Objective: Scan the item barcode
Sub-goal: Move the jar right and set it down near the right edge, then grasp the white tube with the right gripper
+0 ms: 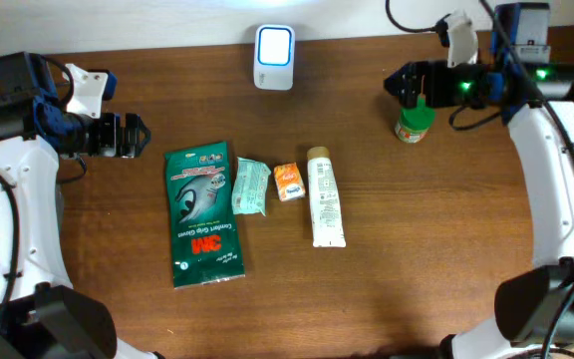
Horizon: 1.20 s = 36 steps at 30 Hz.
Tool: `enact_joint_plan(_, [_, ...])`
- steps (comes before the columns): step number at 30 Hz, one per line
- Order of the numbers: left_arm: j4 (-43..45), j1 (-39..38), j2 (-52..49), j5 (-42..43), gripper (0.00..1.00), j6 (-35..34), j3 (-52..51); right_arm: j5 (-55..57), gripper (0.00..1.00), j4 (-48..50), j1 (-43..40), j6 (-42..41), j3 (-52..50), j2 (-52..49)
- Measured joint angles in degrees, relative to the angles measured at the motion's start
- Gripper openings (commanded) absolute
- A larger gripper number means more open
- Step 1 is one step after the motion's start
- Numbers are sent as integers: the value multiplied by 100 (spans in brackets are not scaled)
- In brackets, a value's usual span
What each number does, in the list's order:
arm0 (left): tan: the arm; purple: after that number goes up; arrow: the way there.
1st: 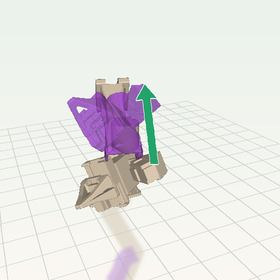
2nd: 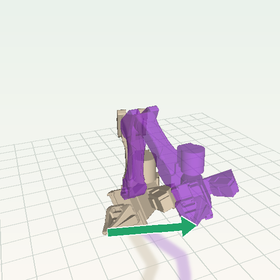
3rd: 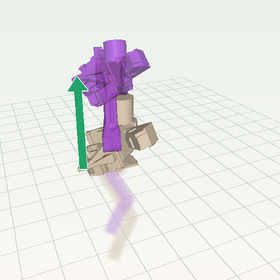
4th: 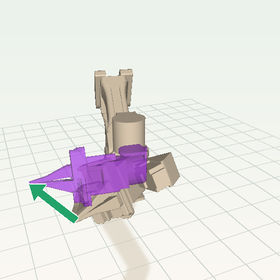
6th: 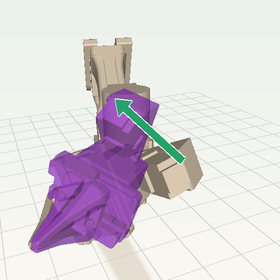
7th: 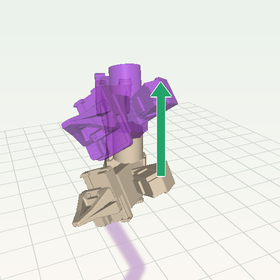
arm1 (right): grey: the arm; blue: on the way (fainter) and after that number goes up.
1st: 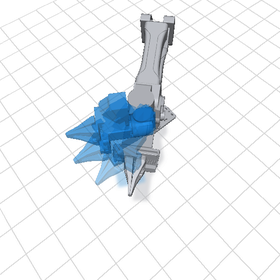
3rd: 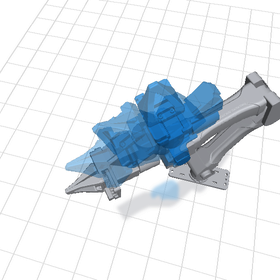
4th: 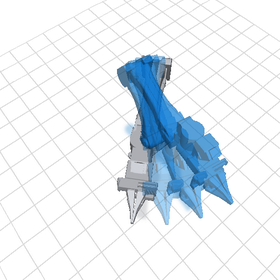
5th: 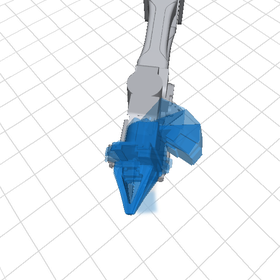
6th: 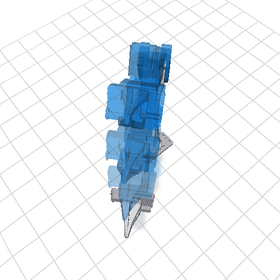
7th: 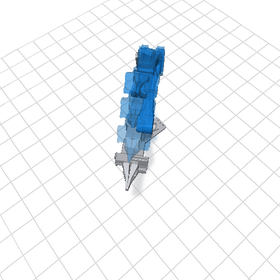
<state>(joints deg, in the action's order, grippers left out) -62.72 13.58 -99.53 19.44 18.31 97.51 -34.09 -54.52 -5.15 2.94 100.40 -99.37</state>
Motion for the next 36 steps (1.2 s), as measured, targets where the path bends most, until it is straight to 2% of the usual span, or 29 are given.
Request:
enact_joint_plan(1, [-2, 0, 0, 0, 99, 0, 0, -501, 100, -317, 11, -83, -15, -48])
enact_joint_plan(3, [-2, 0, 0, 0, 99, 0, 0, -835, 89, -579, 70, -72, -63, -146])
enact_joint_plan(4, [-4, 0, 0, 2, 99, 0, 0, -887, 84, -791, 208, -46, -251, -184])
enact_joint_plan(7, [2, 0, 0, 2, 99, 0, 0, -658, 81, -780, 719, -2, -1080, -273])
enact_joint_plan(10, [-2, 0, 0, 0, 99, -2, 0, -365, 75, 46, 997, -385, -2098, -308])
enact_joint_plan(15, [-2, 0, 0, 2, 99, -2, 0, -188, 67, 1550, 1008, -979, -3526, -361])
enact_joint_plan(18, [0, 0, 0, 0, 99, 0, 0, -402, 66, 2065, 1056, -1078, -3963, -444])
enact_joint_plan(23, [0, 0, 0, 0, 99, -2, 0, -861, 65, 2581, 1670, -1480, -3978, -1047])
enact_joint_plan(25, [-2, 0, 0, 0, 99, 0, 0, -1113, 44, 2761, 1735, -1727, -3967, -1165])
enact_joint_plan(28, [-2, 0, 0, 0, 99, 0, 0, -1139, 4, 2800, 1703, -1945, -3969, -1316])
enact_joint_plan(34, [-2, 0, 0, 2, 99, 0, 0, -1318, 4, 2752, 1703, -2013, -3899, -1318])
enact_joint_plan(36, [-2, 0, 0, 2, 99, -2, 0, -848, 4, 2022, 1716, -2035, -3676, -1158])
